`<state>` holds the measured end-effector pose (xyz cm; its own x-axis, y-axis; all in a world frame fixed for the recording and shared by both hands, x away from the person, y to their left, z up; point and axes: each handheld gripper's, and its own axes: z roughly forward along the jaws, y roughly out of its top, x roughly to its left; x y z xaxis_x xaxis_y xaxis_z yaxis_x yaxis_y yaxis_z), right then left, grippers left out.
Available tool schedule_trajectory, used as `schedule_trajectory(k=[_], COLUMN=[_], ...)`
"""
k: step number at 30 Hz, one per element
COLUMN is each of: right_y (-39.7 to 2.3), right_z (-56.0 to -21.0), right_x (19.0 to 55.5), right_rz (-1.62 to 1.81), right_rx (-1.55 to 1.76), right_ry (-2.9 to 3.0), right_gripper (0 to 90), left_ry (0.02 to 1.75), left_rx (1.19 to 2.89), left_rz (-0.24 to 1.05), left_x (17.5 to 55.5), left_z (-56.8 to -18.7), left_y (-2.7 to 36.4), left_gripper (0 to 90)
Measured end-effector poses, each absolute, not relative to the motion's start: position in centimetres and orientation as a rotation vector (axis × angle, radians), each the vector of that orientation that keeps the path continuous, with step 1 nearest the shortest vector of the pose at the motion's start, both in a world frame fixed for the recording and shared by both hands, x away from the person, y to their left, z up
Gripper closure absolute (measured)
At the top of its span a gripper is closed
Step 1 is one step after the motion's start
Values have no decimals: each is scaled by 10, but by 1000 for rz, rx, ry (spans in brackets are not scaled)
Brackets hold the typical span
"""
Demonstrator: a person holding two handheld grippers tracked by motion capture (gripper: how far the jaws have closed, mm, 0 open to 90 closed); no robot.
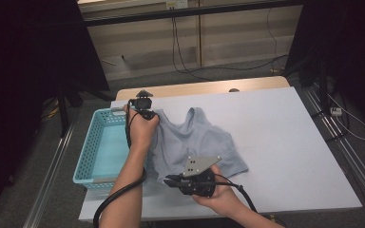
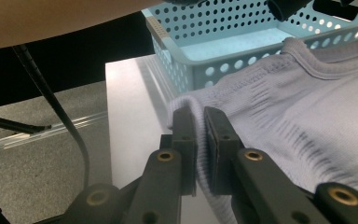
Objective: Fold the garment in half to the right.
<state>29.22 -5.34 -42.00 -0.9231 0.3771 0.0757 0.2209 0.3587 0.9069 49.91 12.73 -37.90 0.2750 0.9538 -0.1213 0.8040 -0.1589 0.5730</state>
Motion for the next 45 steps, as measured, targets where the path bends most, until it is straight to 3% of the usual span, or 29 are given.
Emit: schedule_trajectory(k=[24,45], right_y=[-83,-48], right_z=[-420,-416], right_x=[292,288], right_rz=[1593,1625], right_rx=[660,552], right_ry=[2413,2462], right_gripper=[844,851], left_ry=[1572,1587], left_rx=[2033,1992], left_rz=[356,358], left_x=[505,497], left_z=[-380,-369], left_y=[120,140], left_gripper=[813,819])
